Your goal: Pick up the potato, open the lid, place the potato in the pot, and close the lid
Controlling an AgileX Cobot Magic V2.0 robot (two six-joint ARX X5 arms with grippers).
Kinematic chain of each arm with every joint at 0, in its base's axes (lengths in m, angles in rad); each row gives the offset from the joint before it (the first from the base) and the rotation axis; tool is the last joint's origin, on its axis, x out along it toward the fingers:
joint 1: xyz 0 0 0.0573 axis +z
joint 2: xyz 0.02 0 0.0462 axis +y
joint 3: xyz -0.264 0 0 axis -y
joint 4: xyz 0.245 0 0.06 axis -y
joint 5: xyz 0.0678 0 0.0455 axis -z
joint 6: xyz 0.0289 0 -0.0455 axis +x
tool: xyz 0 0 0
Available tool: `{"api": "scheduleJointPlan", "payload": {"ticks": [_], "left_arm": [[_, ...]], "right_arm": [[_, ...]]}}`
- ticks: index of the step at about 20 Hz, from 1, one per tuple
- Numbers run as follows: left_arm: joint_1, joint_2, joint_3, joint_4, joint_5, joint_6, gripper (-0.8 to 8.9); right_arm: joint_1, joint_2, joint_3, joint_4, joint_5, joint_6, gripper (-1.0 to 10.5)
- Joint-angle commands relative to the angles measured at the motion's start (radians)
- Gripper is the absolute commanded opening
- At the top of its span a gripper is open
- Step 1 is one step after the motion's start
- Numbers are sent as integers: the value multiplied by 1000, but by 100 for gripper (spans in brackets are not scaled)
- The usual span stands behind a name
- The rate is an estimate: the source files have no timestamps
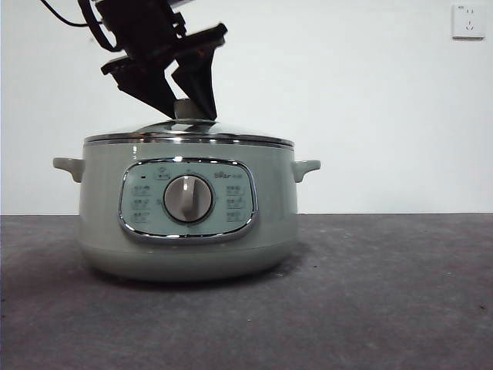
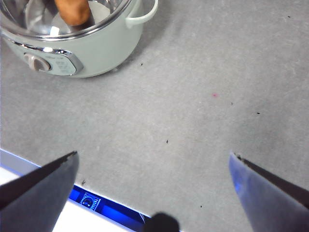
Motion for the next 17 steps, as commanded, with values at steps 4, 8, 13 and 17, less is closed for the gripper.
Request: {"api": "scheduleJointPlan", "payload": {"ticks": [4,8,13,17], "left_arm": [[-1,67,-12,-26,-13,-2,-9],[-2,67,-12,-37,-54,24,-9],[-2,66,-12,-52,-54,35,85],[-2,44,-12,-54,-53,34,328]], "right_arm": [[1,-1,-11,5,1,0,692],[1,-1,-11,23,0,0,692],[1,7,-11,26,1,-4,692],[1,19,-11,29,1,-8,692]]}}
